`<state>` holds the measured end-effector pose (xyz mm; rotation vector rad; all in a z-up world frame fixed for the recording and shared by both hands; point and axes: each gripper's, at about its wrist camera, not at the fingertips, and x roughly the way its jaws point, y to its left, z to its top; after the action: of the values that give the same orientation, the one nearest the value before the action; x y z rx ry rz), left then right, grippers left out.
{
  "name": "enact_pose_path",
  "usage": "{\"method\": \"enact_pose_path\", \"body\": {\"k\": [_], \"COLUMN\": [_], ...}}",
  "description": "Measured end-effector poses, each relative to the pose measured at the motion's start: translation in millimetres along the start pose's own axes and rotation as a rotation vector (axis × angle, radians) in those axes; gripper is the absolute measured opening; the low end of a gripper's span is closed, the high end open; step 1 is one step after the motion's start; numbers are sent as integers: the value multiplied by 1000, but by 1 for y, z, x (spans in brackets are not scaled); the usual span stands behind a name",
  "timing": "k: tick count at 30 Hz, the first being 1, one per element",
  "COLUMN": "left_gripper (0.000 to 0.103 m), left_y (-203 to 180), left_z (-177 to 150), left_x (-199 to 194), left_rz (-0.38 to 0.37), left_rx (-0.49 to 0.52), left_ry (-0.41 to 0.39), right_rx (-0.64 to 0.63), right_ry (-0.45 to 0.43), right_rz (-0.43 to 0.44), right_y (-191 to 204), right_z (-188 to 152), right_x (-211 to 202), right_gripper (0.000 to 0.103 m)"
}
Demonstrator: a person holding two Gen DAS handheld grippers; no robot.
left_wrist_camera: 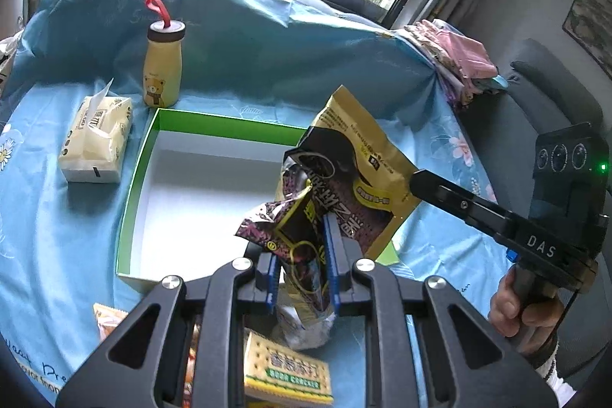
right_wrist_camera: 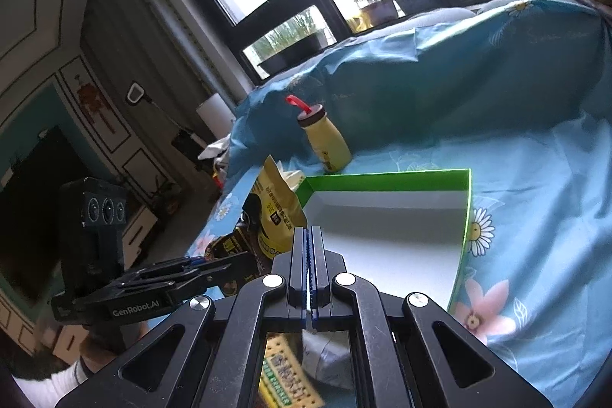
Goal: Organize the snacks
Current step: 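Carry the pouch over the green box and open the left gripper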
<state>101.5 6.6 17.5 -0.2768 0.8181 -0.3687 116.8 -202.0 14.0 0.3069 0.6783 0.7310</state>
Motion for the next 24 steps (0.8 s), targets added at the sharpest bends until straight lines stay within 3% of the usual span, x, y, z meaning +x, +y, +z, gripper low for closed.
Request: {"method": "enact_pose_path", "body": {"k": [24], "left_gripper": [17], "left_y": [47], "left_z": [10], "left_x": [85], "left_rz": [56], "left_rx": [-75], "left_ry": [171], "right_rx": [57], "right_ry": [163], "right_rz": [-123], "right_y": [-50], "right_z": [-2], "right_x": [92], "right_gripper": [3]}}
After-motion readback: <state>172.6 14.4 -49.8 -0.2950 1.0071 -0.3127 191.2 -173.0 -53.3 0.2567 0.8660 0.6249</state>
